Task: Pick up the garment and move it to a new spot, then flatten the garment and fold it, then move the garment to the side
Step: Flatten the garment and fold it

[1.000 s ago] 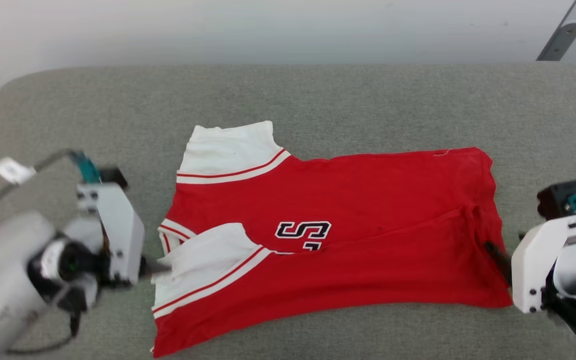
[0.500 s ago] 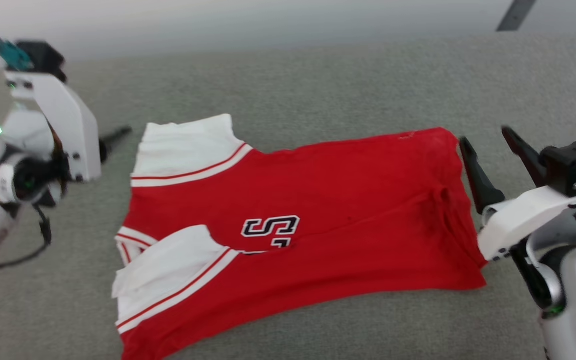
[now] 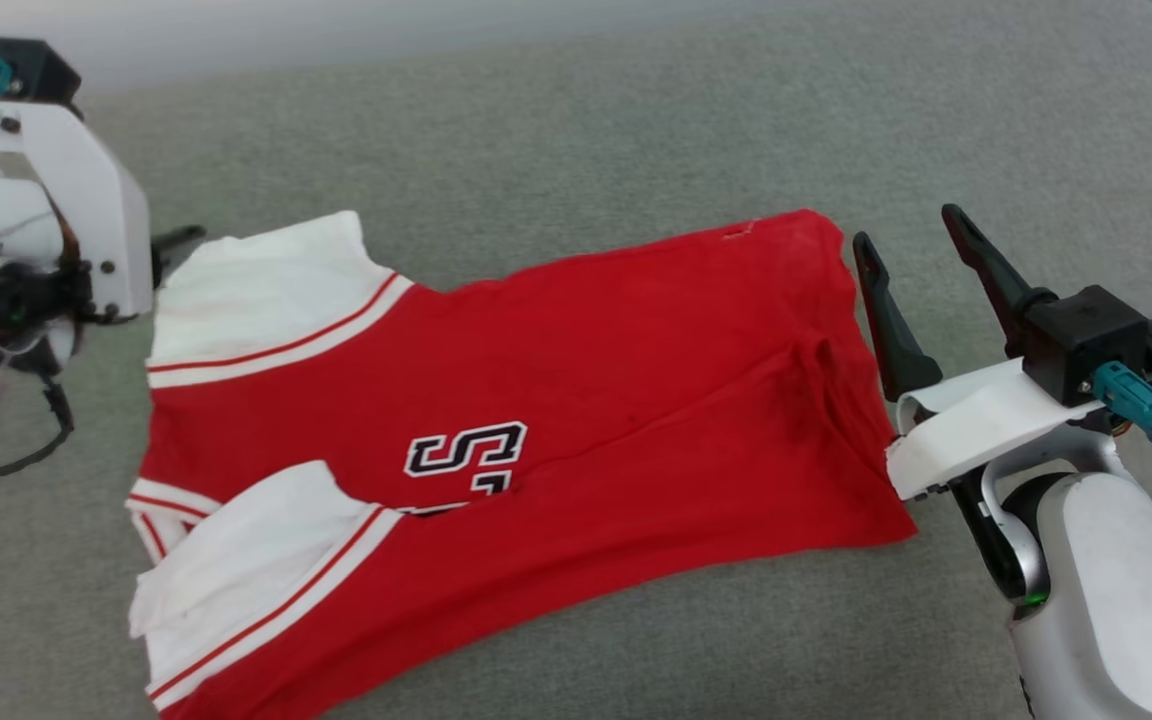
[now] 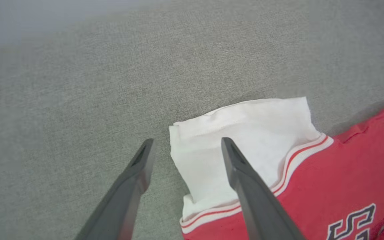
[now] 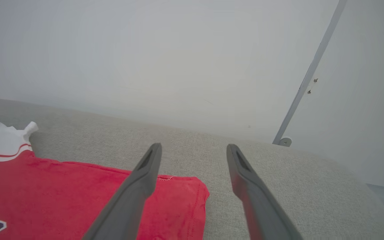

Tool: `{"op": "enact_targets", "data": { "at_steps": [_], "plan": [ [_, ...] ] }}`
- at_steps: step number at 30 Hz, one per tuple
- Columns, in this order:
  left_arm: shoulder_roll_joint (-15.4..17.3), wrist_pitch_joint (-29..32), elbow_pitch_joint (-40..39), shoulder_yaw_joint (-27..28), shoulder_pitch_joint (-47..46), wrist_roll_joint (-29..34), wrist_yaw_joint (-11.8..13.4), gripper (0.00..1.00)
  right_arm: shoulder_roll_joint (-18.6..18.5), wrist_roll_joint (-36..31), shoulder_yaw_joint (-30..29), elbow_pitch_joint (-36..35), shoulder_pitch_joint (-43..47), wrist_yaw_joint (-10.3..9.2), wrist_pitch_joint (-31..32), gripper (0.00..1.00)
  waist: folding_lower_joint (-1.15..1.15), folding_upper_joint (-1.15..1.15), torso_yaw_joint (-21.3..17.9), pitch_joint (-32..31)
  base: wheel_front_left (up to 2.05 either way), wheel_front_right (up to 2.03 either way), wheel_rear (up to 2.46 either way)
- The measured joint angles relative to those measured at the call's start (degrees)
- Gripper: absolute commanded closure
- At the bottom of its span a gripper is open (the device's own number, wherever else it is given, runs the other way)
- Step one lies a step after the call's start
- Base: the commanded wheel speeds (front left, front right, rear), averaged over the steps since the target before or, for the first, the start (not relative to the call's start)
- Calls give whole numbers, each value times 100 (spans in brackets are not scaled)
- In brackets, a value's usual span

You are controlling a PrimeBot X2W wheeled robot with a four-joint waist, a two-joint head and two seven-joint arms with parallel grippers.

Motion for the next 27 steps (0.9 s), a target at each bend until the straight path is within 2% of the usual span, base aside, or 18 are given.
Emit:
{"op": "enact_targets", "data": {
  "at_steps": [9,24,25,26,27],
  "plan": [
    [-176,432,883,-87,-53,-119,-167,0,47,3,73,-48,-90,0,37,0,0,0,-221,190,0,0,0],
    [-247,342,1458,-229,-270,-3,-261,0,175,55,69,-236,-159,0,266,0,0,0,-370,521,0,0,0],
    [-237,364,1458,-235,-298,-5,-263,4,180,55,73,-246,-165,0,267,0,0,0,-384,549,0,0,0],
    [-227,354,1462,-226,-327,-14,-264,16,190,55,71,-255,-171,0,296,0,0,0,-397,577,0,0,0],
    [-223,347,1467,-211,-343,-32,-264,42,198,55,73,-258,-177,0,309,0,0,0,-410,605,0,0,0]
  ]
}}
